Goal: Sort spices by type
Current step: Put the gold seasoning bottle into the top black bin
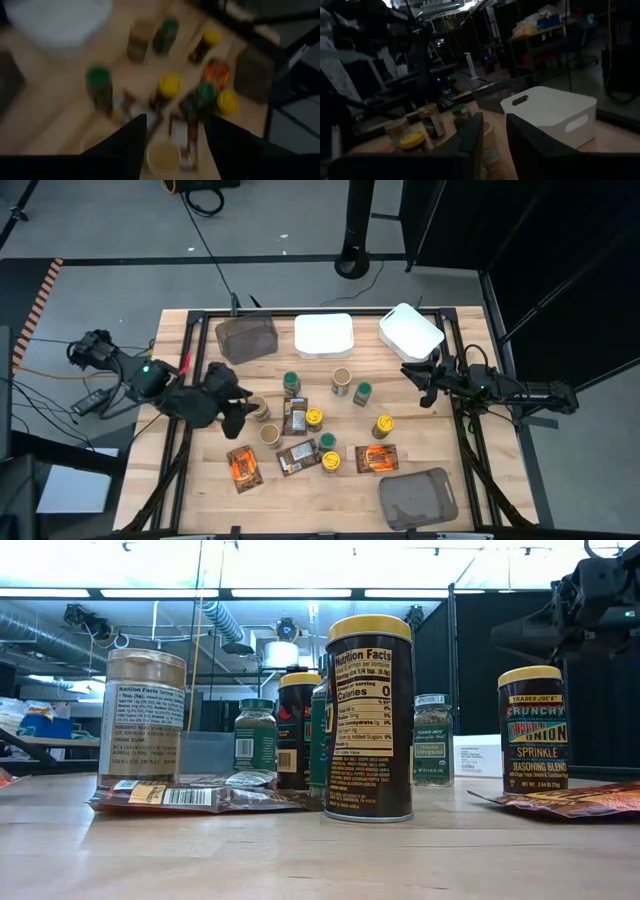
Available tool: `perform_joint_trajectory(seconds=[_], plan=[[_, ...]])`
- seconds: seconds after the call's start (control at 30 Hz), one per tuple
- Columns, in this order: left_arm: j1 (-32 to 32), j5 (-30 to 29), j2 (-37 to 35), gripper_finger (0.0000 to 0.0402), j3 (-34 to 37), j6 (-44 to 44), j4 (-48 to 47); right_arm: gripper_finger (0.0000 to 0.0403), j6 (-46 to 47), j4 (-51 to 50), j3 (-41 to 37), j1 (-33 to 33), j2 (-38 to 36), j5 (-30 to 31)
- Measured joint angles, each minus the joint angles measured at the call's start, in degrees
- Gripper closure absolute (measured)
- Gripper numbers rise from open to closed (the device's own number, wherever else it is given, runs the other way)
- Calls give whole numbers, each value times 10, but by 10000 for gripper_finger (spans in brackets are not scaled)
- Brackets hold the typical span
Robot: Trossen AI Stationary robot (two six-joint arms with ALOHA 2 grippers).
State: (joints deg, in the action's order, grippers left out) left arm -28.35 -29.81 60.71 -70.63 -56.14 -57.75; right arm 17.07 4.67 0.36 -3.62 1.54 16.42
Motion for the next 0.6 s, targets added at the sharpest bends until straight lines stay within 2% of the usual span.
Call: perform_joint_trajectory(seconds=[0.07, 0.13, 0.37, 0.6], plan=[[23, 61, 1, 198, 0, -16, -33, 308, 8, 0, 0, 0, 0, 0], [36, 94, 11, 196, 0, -17, -74, 309, 9, 0, 0, 0, 0, 0], [94, 147, 69, 170, 0, 87, -146, 308, 27, 3, 0, 0, 0, 0], [140, 166, 121, 115, 0, 157, -170, 308, 35, 4, 0, 0, 0, 0]])
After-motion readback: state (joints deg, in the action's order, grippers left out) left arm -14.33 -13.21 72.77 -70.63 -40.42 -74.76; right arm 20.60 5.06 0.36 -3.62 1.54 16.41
